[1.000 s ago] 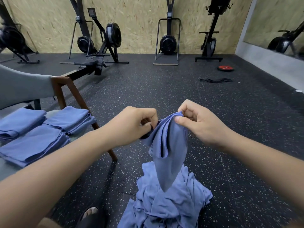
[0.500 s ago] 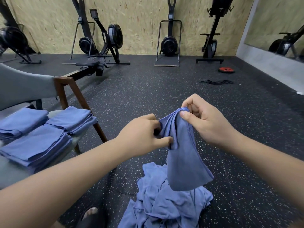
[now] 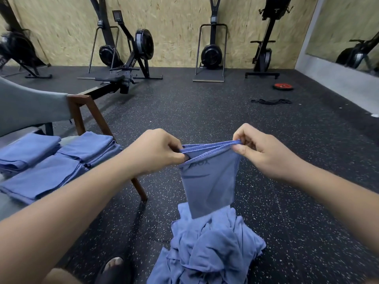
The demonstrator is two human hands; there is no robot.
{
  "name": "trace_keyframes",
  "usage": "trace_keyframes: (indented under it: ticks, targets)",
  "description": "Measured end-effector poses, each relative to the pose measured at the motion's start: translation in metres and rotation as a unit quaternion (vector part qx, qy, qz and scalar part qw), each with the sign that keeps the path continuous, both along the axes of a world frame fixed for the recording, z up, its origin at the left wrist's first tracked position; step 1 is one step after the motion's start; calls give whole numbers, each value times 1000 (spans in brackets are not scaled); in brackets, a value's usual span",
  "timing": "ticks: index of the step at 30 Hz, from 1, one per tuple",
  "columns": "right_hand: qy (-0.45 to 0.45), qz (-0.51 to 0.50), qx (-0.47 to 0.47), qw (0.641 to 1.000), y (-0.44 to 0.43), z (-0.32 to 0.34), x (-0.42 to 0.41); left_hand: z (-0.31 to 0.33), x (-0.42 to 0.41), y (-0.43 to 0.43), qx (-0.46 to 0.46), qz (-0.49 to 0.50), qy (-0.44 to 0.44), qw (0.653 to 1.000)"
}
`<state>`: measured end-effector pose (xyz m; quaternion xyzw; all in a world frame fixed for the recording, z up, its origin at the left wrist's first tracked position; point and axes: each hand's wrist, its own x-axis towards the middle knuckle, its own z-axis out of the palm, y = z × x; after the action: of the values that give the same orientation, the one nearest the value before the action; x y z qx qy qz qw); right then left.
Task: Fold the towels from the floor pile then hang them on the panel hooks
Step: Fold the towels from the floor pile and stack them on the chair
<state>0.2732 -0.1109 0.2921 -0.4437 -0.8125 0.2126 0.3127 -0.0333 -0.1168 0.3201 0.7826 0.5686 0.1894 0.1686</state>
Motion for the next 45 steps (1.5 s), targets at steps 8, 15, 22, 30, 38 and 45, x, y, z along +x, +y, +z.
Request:
trace_keyframes:
  ticks: [8, 15, 22, 30, 38, 45]
  targets:
    - [59, 15, -39, 997, 7, -5, 6, 3, -6, 1, 8, -19, -111, 994]
    - [76, 28, -12, 997, 12, -2, 9, 3, -8, -1, -15, -124, -216, 968]
    - [109, 36, -15, 993, 10, 3, 12, 5, -2, -4, 65, -156, -74, 983]
    - [80, 7, -2, 997, 8, 4, 13, -1, -6, 2, 177, -130, -51, 974]
    - [75, -16, -1, 997, 8, 6, 12, -5, -5, 7, 91, -28, -229, 969]
    - [47, -21, -39, 998, 4, 9, 8, -3, 0, 4, -3, -59, -335, 940]
